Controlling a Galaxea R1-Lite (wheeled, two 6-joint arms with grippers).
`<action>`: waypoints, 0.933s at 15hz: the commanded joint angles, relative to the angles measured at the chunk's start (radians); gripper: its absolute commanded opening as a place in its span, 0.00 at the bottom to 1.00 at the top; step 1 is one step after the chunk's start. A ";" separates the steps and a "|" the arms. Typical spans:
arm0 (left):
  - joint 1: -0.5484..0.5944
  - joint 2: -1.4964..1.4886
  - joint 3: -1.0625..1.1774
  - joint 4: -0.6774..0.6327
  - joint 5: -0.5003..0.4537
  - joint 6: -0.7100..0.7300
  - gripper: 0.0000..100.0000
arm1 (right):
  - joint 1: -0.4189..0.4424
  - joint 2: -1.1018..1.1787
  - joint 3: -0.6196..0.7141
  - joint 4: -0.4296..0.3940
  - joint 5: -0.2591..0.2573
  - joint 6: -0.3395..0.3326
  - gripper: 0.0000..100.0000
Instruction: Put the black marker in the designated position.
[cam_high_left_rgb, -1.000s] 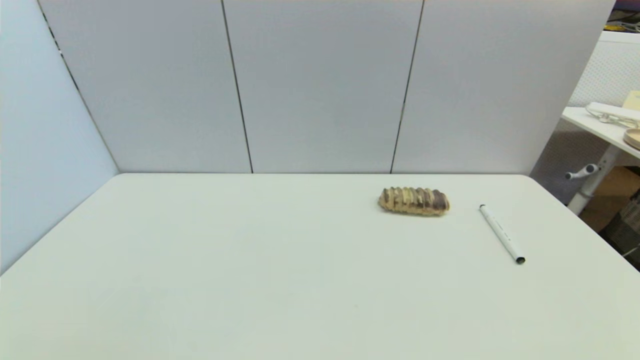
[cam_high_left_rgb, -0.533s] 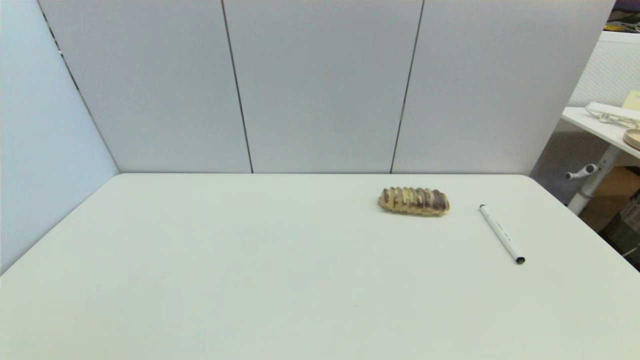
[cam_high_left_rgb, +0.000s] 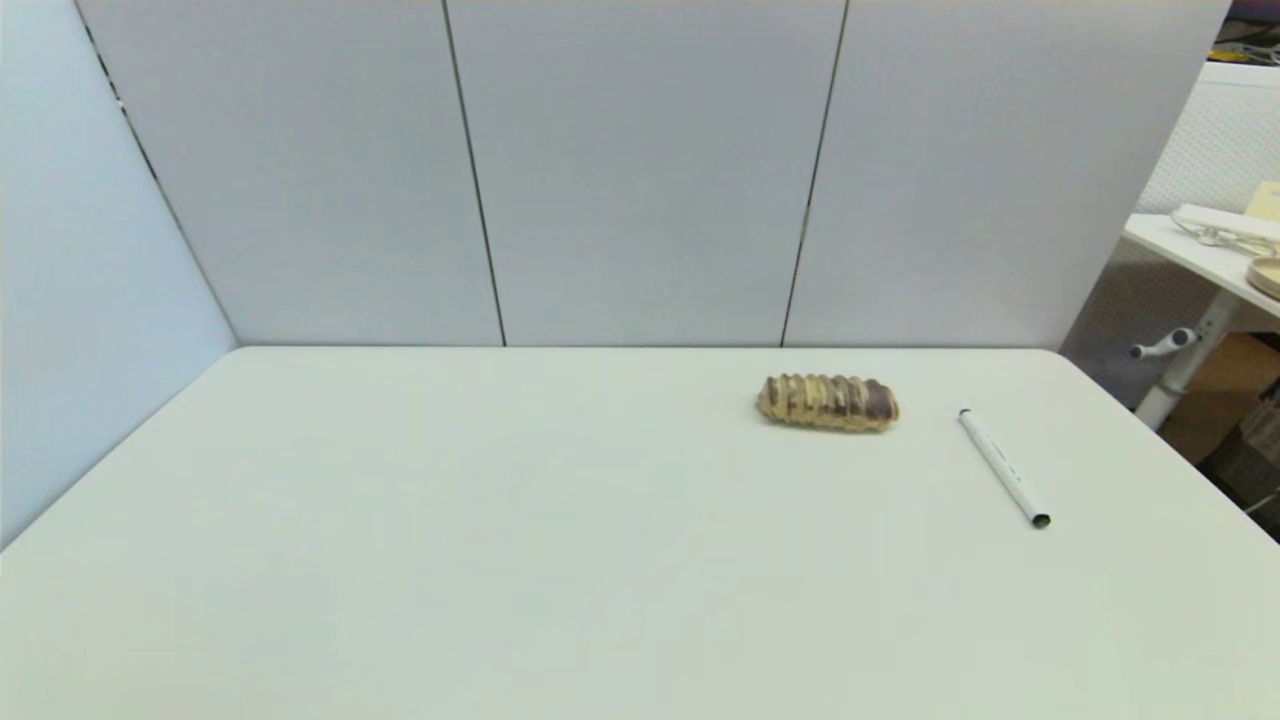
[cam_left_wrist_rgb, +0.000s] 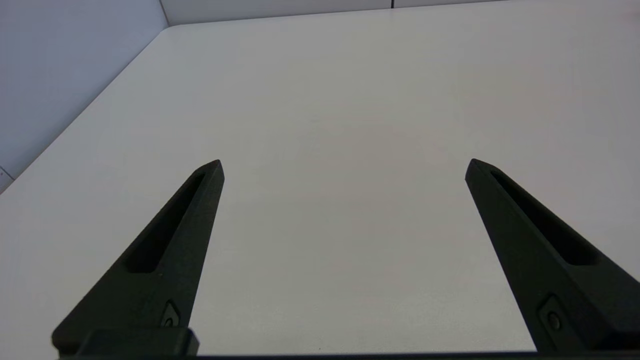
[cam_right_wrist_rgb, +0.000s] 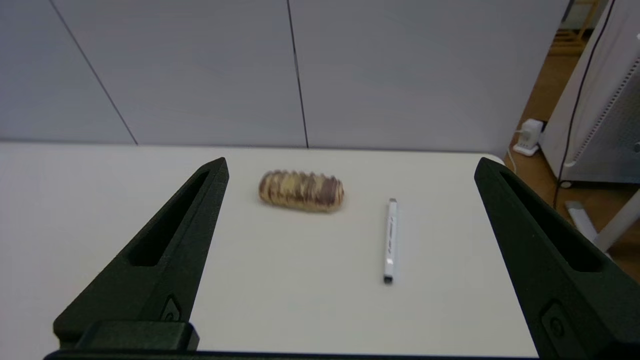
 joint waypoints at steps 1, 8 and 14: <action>0.001 0.001 0.000 0.000 0.000 0.000 1.00 | -0.026 0.446 -0.456 0.246 -0.005 0.060 1.00; 0.000 0.000 0.000 0.000 0.000 0.000 1.00 | -0.079 0.763 -0.515 0.249 -0.003 0.043 1.00; 0.001 0.000 0.000 0.000 0.000 0.000 1.00 | -0.110 0.915 -0.406 0.248 -0.016 -0.135 1.00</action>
